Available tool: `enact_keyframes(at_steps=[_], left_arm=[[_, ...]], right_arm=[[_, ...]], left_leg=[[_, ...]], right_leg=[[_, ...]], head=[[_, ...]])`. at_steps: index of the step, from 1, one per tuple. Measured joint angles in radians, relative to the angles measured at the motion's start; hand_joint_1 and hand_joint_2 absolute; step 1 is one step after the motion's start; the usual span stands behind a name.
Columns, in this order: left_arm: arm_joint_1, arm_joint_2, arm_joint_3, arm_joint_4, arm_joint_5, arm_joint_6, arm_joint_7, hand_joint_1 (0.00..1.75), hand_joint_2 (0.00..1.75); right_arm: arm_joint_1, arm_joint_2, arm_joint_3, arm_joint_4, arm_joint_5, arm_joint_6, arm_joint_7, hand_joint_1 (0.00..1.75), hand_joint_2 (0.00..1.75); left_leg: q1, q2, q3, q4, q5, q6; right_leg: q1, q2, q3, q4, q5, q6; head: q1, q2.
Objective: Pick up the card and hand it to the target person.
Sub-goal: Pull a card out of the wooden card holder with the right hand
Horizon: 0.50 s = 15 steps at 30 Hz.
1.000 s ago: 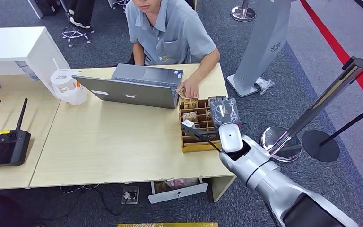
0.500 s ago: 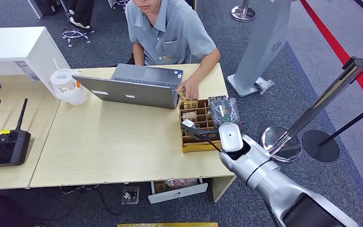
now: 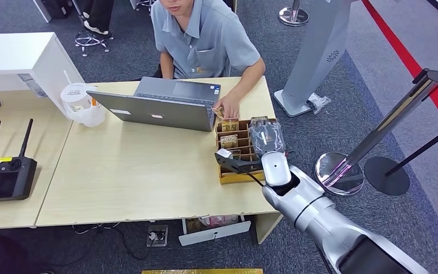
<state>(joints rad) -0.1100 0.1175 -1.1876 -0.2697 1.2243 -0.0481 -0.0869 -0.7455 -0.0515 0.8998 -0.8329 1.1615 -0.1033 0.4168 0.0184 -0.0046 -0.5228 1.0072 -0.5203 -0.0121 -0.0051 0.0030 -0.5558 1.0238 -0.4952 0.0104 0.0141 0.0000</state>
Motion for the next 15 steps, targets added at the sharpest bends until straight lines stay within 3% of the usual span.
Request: enact_keyframes(at_steps=[7, 15], left_arm=[[0.000, 0.000, 0.000, 0.000, -0.002, 0.000, -0.002, 0.00, 0.00], [0.000, 0.000, 0.000, 0.000, -0.002, 0.000, 0.000, 0.00, 0.00]], right_arm=[[0.001, 0.012, 0.002, 0.014, -0.006, -0.004, -0.011, 1.07, 1.75], [0.001, 0.014, 0.002, 0.019, 0.005, -0.007, 0.001, 1.30, 1.75]], left_leg=[[0.000, 0.000, 0.000, 0.000, 0.000, 0.000], [0.000, 0.000, 0.000, 0.000, 0.000, 0.000]], right_leg=[[0.000, 0.000, 0.000, 0.000, 0.000, 0.000], [0.000, 0.000, 0.000, 0.000, 0.000, 0.000]], head=[[0.000, 0.000], [0.000, 0.000]])
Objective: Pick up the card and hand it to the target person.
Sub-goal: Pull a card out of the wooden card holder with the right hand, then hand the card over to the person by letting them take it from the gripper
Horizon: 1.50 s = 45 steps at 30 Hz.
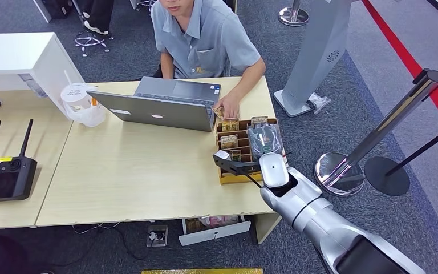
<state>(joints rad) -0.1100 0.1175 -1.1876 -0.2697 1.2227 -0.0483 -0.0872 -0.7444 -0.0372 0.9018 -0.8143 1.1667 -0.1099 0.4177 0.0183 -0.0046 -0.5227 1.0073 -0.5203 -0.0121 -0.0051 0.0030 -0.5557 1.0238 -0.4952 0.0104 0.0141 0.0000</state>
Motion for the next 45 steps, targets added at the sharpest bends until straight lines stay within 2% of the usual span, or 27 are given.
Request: enact_keyframes(at_steps=[10, 12, 16, 27, 40, 45], left_arm=[[0.000, 0.000, 0.000, 0.000, -0.002, -0.003, 0.000, 0.00, 0.00], [0.000, 0.000, 0.000, 0.000, -0.002, -0.003, 0.000, 0.00, 0.00], [0.000, 0.000, 0.000, 0.000, -0.001, -0.003, 0.002, 0.00, 0.00], [0.000, 0.000, 0.000, 0.000, 0.001, -0.003, 0.001, 0.00, 0.00], [0.002, 0.001, 0.000, 0.000, 0.015, -0.002, -0.003, 0.00, 0.00], [0.002, 0.001, 0.000, 0.000, 0.007, -0.002, 0.000, 0.00, 0.00]], right_arm=[[-0.003, -0.010, -0.001, -0.023, 0.041, 0.042, 0.040, 1.33, 1.75], [-0.003, -0.016, -0.001, -0.031, 0.045, 0.052, 0.044, 1.39, 1.75], [-0.003, -0.027, -0.002, -0.042, 0.048, 0.064, 0.049, 1.74, 1.75], [-0.001, -0.057, -0.002, -0.148, 0.056, 0.076, 0.040, 1.75, 1.75], [0.012, -0.131, -0.003, -0.462, 0.110, 0.174, 0.063, 1.75, 1.75], [0.012, -0.163, -0.007, -0.558, 0.123, 0.170, 0.078, 1.75, 1.75]], left_leg=[[0.000, 0.000, 0.000, 0.000, 0.000, 0.000], [0.000, 0.000, 0.000, 0.000, 0.000, 0.000], [0.000, 0.000, 0.000, 0.000, 0.000, 0.000], [0.000, 0.000, 0.000, 0.000, 0.000, 0.000], [0.000, 0.000, 0.000, 0.001, 0.000, 0.000], [0.000, 0.000, 0.000, 0.002, 0.000, 0.000]], right_leg=[[0.000, 0.000, 0.000, 0.000, 0.000, 0.000], [0.000, 0.000, 0.000, 0.000, 0.001, 0.001], [0.000, 0.000, 0.000, 0.000, 0.001, 0.001], [0.000, 0.000, 0.000, 0.000, 0.001, 0.001], [0.000, 0.000, 0.000, 0.000, 0.001, 0.001], [0.000, 0.000, 0.000, 0.000, 0.001, 0.001]], head=[[0.000, 0.000], [0.000, 0.000], [0.000, 0.000], [0.000, 0.000], [0.000, 0.000], [0.000, 0.000]])
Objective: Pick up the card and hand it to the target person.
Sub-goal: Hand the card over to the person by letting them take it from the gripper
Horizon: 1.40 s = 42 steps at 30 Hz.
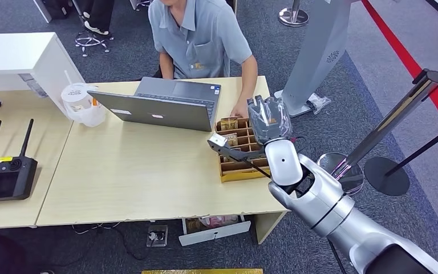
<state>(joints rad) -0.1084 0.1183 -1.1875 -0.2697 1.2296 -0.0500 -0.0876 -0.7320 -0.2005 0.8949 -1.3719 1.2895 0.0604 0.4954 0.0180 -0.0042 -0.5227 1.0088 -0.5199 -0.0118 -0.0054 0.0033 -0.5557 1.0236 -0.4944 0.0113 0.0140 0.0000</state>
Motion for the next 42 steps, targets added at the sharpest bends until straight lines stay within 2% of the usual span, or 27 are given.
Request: enact_keyframes(at_steps=[12, 38, 39, 42], left_arm=[[0.000, 0.000, 0.000, 0.000, -0.007, -0.001, 0.004, 0.00, 0.00], [-0.002, -0.001, 0.000, 0.000, -0.015, -0.001, 0.012, 0.00, 0.00], [-0.002, -0.001, 0.000, 0.000, -0.015, -0.001, 0.012, 0.00, 0.00], [-0.002, -0.001, 0.000, 0.000, -0.015, -0.002, 0.012, 0.00, 0.00]], right_arm=[[0.002, -0.032, -0.026, -0.042, 0.002, -0.078, -0.002, 1.75, 1.75], [0.002, -0.034, -0.046, 0.000, -0.014, -0.098, -0.029, 1.75, 1.75], [0.002, -0.034, -0.045, 0.002, -0.015, -0.098, -0.030, 1.65, 1.75], [0.002, -0.034, -0.045, 0.006, -0.015, -0.098, -0.033, 0.34, 1.75]], left_leg=[[0.000, 0.000, 0.000, 0.000, 0.000, 0.000], [0.000, 0.000, -0.001, 0.000, 0.000, 0.000], [0.000, 0.000, -0.001, 0.000, 0.000, 0.000], [0.000, 0.000, -0.001, 0.000, 0.000, 0.000]], right_leg=[[0.000, 0.000, 0.000, 0.000, 0.000, 0.001], [0.000, 0.000, 0.000, 0.000, 0.001, 0.001], [0.000, 0.000, 0.000, 0.000, 0.001, 0.001], [0.000, 0.000, 0.000, 0.000, 0.001, 0.001]], head=[[0.000, 0.000], [0.000, 0.000], [0.000, 0.000], [0.000, 0.000]])
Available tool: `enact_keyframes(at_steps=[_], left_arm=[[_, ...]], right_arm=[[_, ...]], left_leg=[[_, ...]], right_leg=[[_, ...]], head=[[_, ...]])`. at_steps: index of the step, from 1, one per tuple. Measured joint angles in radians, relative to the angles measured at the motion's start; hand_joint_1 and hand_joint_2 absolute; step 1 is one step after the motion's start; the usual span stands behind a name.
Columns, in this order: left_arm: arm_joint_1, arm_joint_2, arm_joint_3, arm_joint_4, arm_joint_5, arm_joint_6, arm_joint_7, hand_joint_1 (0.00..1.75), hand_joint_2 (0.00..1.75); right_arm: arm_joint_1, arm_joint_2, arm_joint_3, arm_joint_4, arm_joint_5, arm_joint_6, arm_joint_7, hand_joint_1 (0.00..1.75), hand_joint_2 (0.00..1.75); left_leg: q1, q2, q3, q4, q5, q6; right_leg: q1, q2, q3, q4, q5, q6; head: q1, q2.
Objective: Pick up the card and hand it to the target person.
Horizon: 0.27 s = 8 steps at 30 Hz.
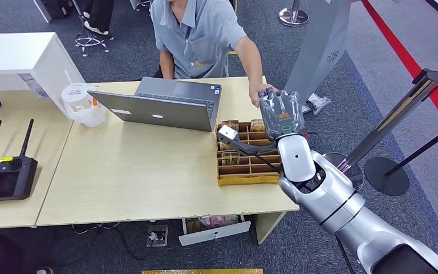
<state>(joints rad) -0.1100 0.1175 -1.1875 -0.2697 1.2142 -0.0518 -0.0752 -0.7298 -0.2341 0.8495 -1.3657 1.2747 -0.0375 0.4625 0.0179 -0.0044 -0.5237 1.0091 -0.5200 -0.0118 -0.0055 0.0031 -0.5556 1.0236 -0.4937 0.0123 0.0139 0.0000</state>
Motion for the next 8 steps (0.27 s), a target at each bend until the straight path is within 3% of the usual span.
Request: enact_keyframes(at_steps=[1, 8], left_arm=[[0.000, 0.000, 0.000, 0.000, 0.000, 0.000, 0.000, 0.00, 0.00], [0.000, 0.000, 0.000, 0.000, 0.001, -0.002, -0.003, 0.00, 0.00]], right_arm=[[0.000, 0.000, 0.000, 0.001, 0.000, -0.001, -0.001, 0.00, 1.75], [0.008, 0.006, -0.001, 0.005, -0.022, -0.067, -0.003, 0.00, 1.75]], left_leg=[[0.000, 0.000, 0.000, 0.000, 0.000, 0.000], [0.000, 0.000, 0.000, 0.000, 0.000, 0.000]], right_leg=[[0.000, 0.000, 0.000, 0.000, 0.000, 0.000], [0.000, 0.000, 0.000, 0.000, 0.000, 0.000]], head=[[0.000, 0.000], [0.000, 0.000]])
